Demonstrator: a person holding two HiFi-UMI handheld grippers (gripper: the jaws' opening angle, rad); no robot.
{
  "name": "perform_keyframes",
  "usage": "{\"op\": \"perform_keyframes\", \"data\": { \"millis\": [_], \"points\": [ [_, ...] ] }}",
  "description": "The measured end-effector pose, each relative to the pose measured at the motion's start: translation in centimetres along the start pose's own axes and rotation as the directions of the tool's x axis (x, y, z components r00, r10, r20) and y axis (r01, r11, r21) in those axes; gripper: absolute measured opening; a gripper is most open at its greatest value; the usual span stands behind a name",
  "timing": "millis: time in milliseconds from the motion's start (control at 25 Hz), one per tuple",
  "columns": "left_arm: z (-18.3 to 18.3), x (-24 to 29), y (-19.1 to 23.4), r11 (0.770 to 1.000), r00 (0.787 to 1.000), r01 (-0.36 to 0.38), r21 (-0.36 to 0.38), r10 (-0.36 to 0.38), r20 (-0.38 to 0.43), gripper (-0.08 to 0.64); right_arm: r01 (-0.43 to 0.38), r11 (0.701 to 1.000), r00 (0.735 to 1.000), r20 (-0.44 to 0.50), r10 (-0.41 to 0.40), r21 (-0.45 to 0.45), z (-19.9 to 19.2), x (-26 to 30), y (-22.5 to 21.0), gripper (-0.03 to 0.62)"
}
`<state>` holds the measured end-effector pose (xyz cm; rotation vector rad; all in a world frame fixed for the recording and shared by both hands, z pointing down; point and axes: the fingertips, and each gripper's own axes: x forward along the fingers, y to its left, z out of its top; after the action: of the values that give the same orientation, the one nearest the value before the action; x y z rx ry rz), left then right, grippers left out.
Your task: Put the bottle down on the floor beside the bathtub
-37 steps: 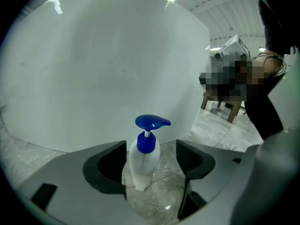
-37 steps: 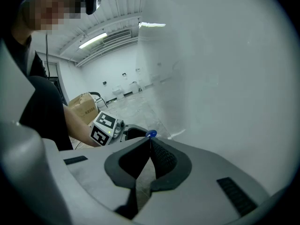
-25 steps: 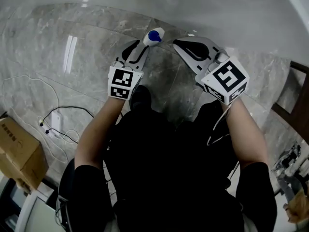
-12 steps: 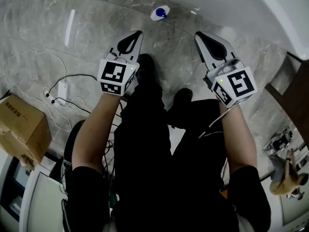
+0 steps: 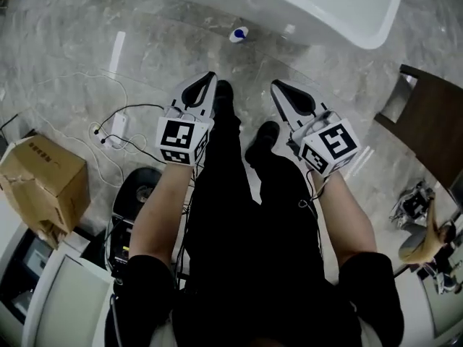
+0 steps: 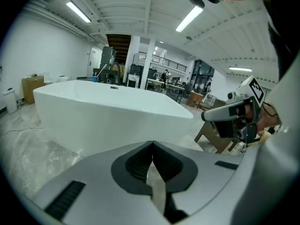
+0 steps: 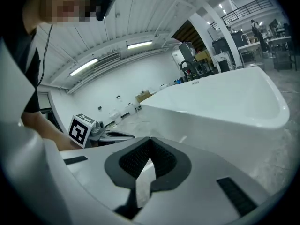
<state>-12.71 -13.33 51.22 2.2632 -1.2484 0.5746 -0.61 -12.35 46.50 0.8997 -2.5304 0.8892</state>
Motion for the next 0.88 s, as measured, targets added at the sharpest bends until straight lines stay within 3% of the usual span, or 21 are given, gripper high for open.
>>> {"op": "perform_keyframes", "data": {
  "millis": [120, 400, 640, 880],
  "points": [
    [3.1, -3.1, -2.1, 0.999, 1.000, -0.007, -0.039, 0.008, 0.018, 0.015, 0.019, 1.000, 1.000, 0.000, -0.019, 0.010, 2.6, -3.9, 2.7, 0.028],
    [6.7, -9.1, -8.7, 1.000, 1.000, 0.011, -0.012, -0.011, 0.002, 0.015, 0.072, 0.997, 0.997, 0.042, -0.071, -0.001, 6.7, -12.5, 8.1, 0.028],
    [14.6, -13.5, -11.3, 1.000, 0.993, -0.019, -0.010, 0.020, 0.120, 0.015, 0.143, 0.990, 0.980, 0.143, -0.140, -0.011, 11.0, -19.7, 8.3, 0.028],
    [20.0, -17.3, -15.6, 0.999, 0.984, -0.004, 0.033, -0.002, 0.178, 0.015, 0.147, 0.988, 0.971, 0.195, -0.137, -0.038, 12.9, -24.4, 9.9, 0.028]
  ]
}}
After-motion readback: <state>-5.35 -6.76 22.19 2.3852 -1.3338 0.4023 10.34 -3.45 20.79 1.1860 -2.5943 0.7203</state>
